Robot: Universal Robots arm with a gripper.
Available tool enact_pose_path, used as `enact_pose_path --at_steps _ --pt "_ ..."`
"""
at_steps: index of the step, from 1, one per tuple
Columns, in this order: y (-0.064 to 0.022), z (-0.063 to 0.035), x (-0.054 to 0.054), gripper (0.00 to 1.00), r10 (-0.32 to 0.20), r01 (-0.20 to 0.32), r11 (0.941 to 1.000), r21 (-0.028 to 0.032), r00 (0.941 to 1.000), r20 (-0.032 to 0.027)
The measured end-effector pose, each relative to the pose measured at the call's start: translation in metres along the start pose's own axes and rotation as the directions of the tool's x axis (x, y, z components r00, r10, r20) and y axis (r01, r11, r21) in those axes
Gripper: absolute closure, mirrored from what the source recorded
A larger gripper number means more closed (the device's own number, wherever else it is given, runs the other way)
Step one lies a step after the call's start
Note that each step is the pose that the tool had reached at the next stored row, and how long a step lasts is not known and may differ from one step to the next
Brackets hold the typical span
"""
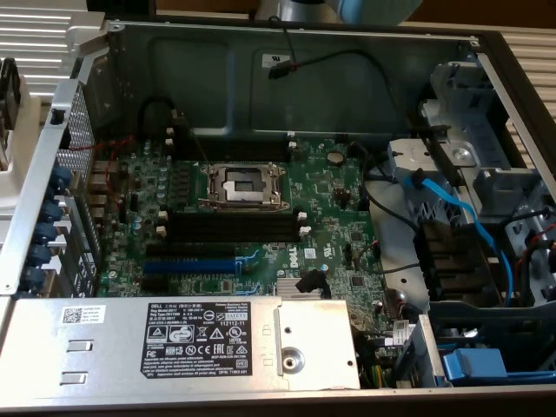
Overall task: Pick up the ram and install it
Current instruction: 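Pick up the ram and move it above insertion slot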
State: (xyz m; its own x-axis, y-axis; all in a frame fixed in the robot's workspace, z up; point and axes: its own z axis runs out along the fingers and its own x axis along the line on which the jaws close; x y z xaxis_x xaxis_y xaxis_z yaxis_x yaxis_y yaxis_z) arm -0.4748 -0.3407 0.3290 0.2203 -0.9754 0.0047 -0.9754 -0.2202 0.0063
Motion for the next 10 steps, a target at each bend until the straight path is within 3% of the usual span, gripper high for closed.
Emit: enact_pose_path --at_steps 10 --pt "0.0012 0.0182 0.005 0.90 0.021 -0.021 0.9998 0.0000 0.9998 0.0001"
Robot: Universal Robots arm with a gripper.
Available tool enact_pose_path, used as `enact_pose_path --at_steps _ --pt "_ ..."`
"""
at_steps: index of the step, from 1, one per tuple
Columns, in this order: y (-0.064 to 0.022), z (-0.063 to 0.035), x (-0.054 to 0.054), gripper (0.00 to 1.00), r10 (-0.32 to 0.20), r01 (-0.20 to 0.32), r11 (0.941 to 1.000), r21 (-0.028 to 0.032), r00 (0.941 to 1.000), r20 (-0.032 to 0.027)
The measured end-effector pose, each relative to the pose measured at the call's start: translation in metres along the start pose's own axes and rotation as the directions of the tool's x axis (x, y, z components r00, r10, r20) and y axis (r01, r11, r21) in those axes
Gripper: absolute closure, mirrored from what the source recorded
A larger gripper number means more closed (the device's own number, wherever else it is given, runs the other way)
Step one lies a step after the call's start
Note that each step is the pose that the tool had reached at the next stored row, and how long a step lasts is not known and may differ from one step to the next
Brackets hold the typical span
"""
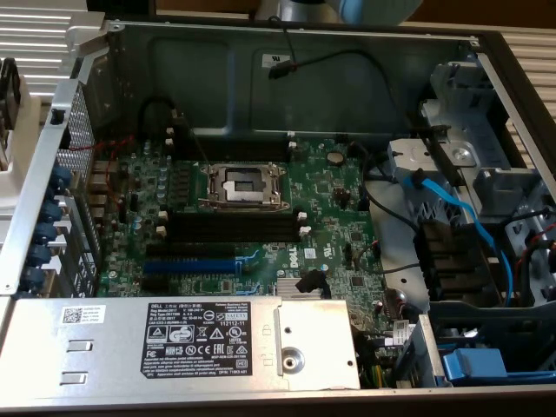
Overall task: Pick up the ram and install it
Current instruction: 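Pick up the ram and move it above insertion slot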
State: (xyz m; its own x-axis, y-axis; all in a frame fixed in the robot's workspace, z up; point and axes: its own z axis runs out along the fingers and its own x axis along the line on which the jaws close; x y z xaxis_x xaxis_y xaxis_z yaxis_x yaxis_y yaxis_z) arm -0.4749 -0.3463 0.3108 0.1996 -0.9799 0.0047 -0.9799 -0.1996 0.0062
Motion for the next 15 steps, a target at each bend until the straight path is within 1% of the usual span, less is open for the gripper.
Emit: enact_pose_path --at_steps 3,9,15 --pt "0.0002 0.0054 0.001 0.90 0.000 0.000 1.0000 0.0000 1.0000 0.0004" --pt "0.0003 0.0164 0.002 0.90 0.000 0.000 1.0000 0.0005 1.0000 0.0034" --pt "0.0010 0.0274 0.006 0.90 0.000 0.000 1.0000 0.0012 1.0000 0.0061"
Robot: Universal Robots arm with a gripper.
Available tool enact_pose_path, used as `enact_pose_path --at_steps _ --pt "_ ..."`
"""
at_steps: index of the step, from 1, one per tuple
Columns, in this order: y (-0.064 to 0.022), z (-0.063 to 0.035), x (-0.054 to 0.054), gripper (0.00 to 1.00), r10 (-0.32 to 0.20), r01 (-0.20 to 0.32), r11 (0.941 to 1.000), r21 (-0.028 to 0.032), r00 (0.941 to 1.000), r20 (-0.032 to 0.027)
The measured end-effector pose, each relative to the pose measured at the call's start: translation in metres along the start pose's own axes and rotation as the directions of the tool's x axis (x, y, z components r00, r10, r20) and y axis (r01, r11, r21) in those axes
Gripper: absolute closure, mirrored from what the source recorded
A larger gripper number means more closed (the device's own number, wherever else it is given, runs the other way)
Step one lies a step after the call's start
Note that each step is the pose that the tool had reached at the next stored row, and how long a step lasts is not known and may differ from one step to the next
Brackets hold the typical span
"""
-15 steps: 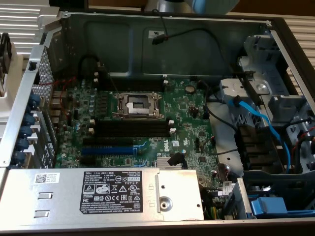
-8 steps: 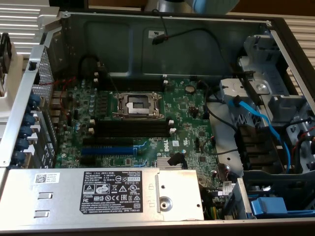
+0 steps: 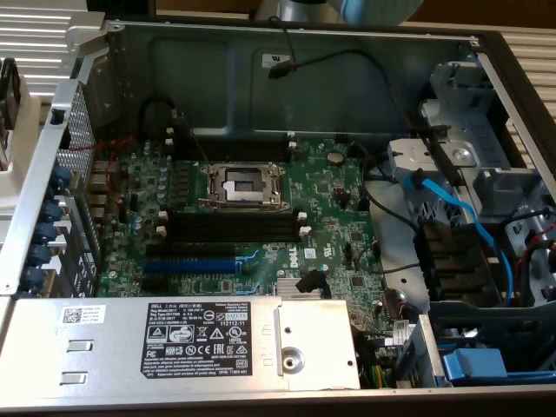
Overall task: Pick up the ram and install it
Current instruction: 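Pick up the ram and move it above insertion slot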
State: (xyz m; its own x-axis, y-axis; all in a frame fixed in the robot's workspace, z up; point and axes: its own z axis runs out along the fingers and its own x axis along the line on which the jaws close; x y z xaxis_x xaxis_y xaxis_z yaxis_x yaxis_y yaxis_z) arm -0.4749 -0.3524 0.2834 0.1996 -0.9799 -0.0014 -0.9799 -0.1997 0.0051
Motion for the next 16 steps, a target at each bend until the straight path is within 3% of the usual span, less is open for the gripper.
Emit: enact_pose_path --at_steps 16 --pt "0.0023 0.0292 0.014 0.90 0.000 0.000 1.0000 0.0010 1.0000 0.0047"
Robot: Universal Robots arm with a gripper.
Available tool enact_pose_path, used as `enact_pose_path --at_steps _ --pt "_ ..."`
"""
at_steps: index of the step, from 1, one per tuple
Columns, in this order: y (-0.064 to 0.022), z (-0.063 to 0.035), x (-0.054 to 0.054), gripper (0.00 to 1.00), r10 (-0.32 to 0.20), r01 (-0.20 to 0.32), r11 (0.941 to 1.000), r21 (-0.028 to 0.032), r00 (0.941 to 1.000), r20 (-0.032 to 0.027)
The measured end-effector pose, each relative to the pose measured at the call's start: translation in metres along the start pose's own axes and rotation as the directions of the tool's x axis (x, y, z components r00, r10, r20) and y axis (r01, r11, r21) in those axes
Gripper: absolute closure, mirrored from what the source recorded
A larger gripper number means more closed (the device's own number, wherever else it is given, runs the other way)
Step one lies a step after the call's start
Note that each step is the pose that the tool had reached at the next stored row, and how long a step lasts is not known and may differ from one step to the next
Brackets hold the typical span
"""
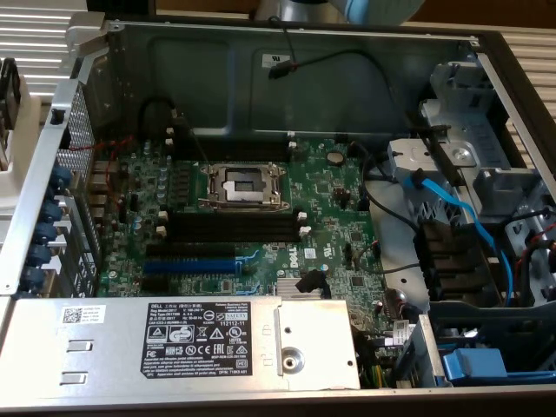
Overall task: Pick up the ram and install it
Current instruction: 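Pick up the ram and move it above insertion slot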
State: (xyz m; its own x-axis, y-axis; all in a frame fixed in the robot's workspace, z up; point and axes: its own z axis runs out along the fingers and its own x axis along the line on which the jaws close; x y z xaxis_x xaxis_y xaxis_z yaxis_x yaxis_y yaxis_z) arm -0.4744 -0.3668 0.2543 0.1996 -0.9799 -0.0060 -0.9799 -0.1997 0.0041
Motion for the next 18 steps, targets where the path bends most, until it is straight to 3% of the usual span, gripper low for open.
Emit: enact_pose_path --at_steps 3,18 --pt "-0.0036 0.0072 0.001 0.90 0.000 0.000 1.0000 0.0002 1.0000 0.0008" --pt "-0.0037 0.0306 0.001 0.90 0.000 0.000 1.0000 -0.0008 1.0000 0.0014"
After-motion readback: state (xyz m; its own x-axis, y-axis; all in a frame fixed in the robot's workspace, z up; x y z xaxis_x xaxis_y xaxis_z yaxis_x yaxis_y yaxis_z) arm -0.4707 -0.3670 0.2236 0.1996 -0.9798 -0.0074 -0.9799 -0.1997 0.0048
